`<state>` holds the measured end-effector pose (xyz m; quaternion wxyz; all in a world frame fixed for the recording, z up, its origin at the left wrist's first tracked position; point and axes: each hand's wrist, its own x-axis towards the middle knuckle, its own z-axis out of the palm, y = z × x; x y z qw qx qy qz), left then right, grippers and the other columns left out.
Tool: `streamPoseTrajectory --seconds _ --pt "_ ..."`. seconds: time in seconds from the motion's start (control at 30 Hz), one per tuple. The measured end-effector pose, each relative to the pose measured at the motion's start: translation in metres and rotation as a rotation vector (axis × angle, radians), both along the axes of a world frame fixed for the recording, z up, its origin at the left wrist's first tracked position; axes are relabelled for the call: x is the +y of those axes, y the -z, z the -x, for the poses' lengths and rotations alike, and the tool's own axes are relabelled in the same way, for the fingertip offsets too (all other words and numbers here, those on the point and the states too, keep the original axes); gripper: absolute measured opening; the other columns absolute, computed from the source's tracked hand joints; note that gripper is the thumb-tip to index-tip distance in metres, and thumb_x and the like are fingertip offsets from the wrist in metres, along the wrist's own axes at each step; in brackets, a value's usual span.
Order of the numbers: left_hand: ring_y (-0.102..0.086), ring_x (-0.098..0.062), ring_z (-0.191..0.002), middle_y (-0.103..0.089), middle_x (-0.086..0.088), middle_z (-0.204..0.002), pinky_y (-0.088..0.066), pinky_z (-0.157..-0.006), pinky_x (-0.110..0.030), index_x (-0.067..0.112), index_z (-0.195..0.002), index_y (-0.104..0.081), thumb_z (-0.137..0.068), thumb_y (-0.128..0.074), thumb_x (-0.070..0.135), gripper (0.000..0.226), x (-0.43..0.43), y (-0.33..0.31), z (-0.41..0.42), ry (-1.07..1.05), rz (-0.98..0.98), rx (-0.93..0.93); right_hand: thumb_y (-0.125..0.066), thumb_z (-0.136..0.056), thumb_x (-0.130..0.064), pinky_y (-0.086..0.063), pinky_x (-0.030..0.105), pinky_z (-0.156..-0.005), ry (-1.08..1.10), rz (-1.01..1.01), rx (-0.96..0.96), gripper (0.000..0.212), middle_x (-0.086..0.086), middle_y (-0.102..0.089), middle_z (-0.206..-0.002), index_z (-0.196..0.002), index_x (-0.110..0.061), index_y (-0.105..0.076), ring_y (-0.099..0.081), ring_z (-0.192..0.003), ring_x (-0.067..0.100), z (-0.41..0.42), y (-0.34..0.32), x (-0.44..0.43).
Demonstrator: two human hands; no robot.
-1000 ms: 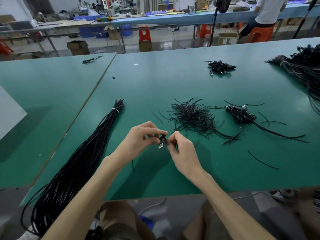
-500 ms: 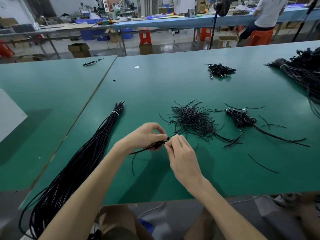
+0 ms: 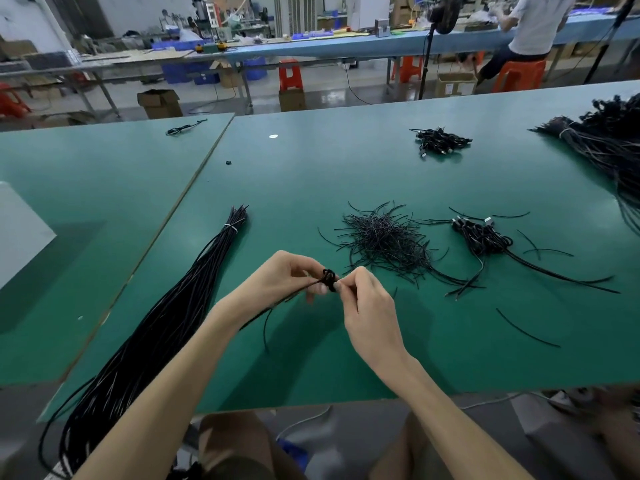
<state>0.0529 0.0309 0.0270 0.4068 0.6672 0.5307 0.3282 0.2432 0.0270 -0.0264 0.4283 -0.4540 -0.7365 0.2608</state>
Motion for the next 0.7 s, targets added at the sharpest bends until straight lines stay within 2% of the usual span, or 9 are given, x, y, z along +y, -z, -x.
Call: streamPoseTrajectory --seconds 0.07,0.1,0.17,0.27,0.37,0.47,0.57,0.63,0.7 --pt "-0.062 -0.012 -0.072 -0.068 -0.003 -0.089 -0.046 -0.069 -0.018 0.009 -0.092 -0.08 -0.088 -0.078 0.014 0.007 0.002 -0.001 -0.005 -0.077 -0.075 0.105 -0.057 -0.103 -0.012 -0.042 0.036 -0.07 0.011 -0.032 -0.016 0.015 -0.001 -0.057 -0.087 -0.089 -0.011 -0.052 -0.051 -0.081 0.022 0.0 -0.001 0.0" --pt "-0.06 -0.008 -0.072 -0.066 -0.004 -0.09 -0.045 -0.07 -0.017 0.01 -0.088 -0.079 -0.09 -0.077 0.021 0.012 0.003 -0.002 -0.009 -0.1 -0.117 0.172 -0.058 -0.103 -0.012 -0.043 0.037 -0.071 0.019 -0.052 -0.022 0.015 0.0 -0.057 -0.088 -0.089 -0.009 -0.052 -0.052 -0.082 0.024 0.0 -0.001 -0.001" --pt "-0.05 -0.003 -0.06 -0.064 -0.001 -0.078 -0.038 -0.06 -0.016 0.012 -0.075 -0.072 -0.096 -0.07 0.033 0.03 0.002 -0.004 -0.018 -0.147 -0.152 0.267 -0.06 -0.102 -0.01 -0.043 0.035 -0.074 0.04 -0.094 -0.022 0.015 0.001 -0.058 -0.088 -0.088 -0.008 -0.053 -0.051 -0.083 0.024 0.001 -0.001 -0.002" --pt "-0.043 -0.011 -0.05 -0.059 0.004 -0.056 -0.035 -0.05 -0.024 0.011 -0.061 -0.06 -0.101 -0.06 0.045 0.052 0.001 -0.006 -0.03 -0.216 -0.134 0.351 -0.064 -0.099 -0.003 -0.039 0.031 -0.073 0.095 -0.21 -0.03 0.018 0.002 -0.057 -0.083 -0.085 -0.007 -0.053 -0.044 -0.079 0.017 0.001 -0.001 -0.004" --pt "-0.052 -0.018 -0.045 -0.066 -0.004 -0.055 -0.043 -0.049 -0.025 0.009 -0.062 -0.066 -0.101 -0.056 0.045 0.054 0.004 -0.015 -0.033 -0.205 0.018 0.387 -0.064 -0.097 0.0 -0.041 0.033 -0.072 0.117 -0.324 -0.087 0.018 0.003 -0.055 -0.08 -0.084 -0.006 -0.054 -0.044 -0.075 0.018 0.003 0.001 -0.004" --pt "-0.052 -0.023 -0.051 -0.063 0.002 -0.053 -0.042 -0.053 -0.027 0.014 -0.061 -0.07 -0.101 -0.058 0.043 0.051 0.006 -0.023 -0.03 -0.158 0.187 0.291 -0.063 -0.098 -0.002 -0.046 0.037 -0.07 0.103 -0.376 -0.127 0.017 0.003 -0.055 -0.079 -0.084 -0.006 -0.055 -0.05 -0.071 0.023 0.003 0.002 -0.005" --pt "-0.06 -0.021 -0.061 -0.069 0.003 -0.063 -0.045 -0.056 -0.03 0.007 -0.08 -0.075 -0.102 -0.059 0.045 0.047 0.002 -0.025 -0.022 -0.077 0.21 0.225 -0.064 -0.098 -0.001 -0.046 0.036 -0.069 0.095 -0.368 -0.126 0.019 0.002 -0.055 -0.079 -0.084 -0.008 -0.053 -0.048 -0.071 0.021 0.003 0.0 -0.006" --pt "-0.064 -0.013 -0.063 -0.071 0.003 -0.067 -0.048 -0.056 -0.023 0.007 -0.083 -0.074 -0.097 -0.067 0.044 0.041 -0.001 -0.024 -0.018 -0.046 0.198 0.214 -0.065 -0.095 0.002 -0.046 0.037 -0.068 0.101 -0.368 -0.15 0.02 0.003 -0.054 -0.078 -0.083 -0.008 -0.052 -0.048 -0.07 0.023 0.004 -0.002 -0.006" --pt "-0.068 -0.013 -0.064 -0.072 -0.001 -0.069 -0.051 -0.057 -0.023 0.004 -0.081 -0.07 -0.093 -0.074 0.037 0.035 -0.003 -0.023 -0.016 -0.056 0.174 0.203 -0.066 -0.093 0.005 -0.047 0.037 -0.068 0.095 -0.361 -0.165 0.02 0.004 -0.055 -0.078 -0.084 -0.007 -0.053 -0.05 -0.07 0.024 0.004 -0.002 -0.006"
